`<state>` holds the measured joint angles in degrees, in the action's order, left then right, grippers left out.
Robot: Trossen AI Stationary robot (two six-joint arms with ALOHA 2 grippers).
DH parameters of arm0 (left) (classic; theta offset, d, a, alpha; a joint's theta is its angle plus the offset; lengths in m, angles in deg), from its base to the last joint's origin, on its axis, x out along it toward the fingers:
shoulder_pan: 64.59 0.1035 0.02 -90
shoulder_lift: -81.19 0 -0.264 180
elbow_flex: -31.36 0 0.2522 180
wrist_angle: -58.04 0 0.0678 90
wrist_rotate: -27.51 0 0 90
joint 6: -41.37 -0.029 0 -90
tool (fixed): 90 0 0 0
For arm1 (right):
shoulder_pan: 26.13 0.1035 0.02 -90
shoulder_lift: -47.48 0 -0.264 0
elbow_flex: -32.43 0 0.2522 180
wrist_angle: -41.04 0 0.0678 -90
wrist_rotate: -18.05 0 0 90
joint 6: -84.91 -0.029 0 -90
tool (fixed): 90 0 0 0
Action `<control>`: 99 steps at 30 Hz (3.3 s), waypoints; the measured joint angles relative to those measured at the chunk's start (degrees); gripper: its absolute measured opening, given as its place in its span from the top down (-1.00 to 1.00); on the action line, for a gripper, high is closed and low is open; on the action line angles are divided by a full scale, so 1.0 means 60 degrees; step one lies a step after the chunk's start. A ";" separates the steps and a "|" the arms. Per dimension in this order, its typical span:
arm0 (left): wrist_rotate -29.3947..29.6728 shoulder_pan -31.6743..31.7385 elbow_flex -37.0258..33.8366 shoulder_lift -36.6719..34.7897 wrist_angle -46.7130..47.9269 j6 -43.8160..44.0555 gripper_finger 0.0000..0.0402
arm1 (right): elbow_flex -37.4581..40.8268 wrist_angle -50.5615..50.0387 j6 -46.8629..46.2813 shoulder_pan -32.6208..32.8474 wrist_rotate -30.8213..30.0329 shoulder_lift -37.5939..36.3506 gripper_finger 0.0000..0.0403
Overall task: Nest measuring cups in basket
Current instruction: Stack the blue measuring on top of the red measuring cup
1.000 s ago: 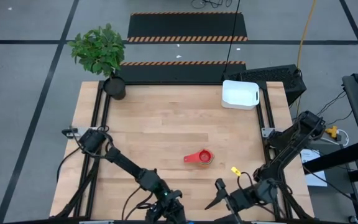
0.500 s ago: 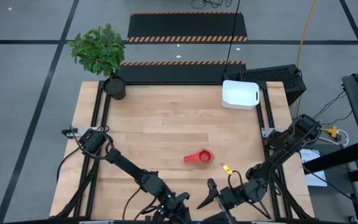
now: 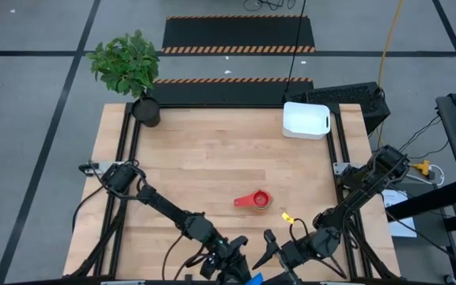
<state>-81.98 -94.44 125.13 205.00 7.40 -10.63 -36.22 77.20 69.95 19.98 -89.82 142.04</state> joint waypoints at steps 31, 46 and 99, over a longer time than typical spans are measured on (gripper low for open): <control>0.1182 -0.0053 0.0007 -0.0022 0.0723 0.2575 0.63 | 0.0018 -0.0649 0.1479 0.0015 -0.0026 -0.0247 0.99; 0.6420 -0.0699 0.0004 -0.0004 0.0812 0.4070 -0.06 | 0.0000 -0.3209 0.2407 0.1621 -0.3342 -0.2390 1.00; 1.2267 -0.1467 0.2834 -0.2437 1.4558 1.0401 -0.17 | 0.0007 -1.0141 -0.2650 -0.1126 -0.3476 -0.1548 1.00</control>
<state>-8.38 -103.24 142.13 190.37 94.75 51.77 -36.18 16.36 54.05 13.22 -110.68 132.75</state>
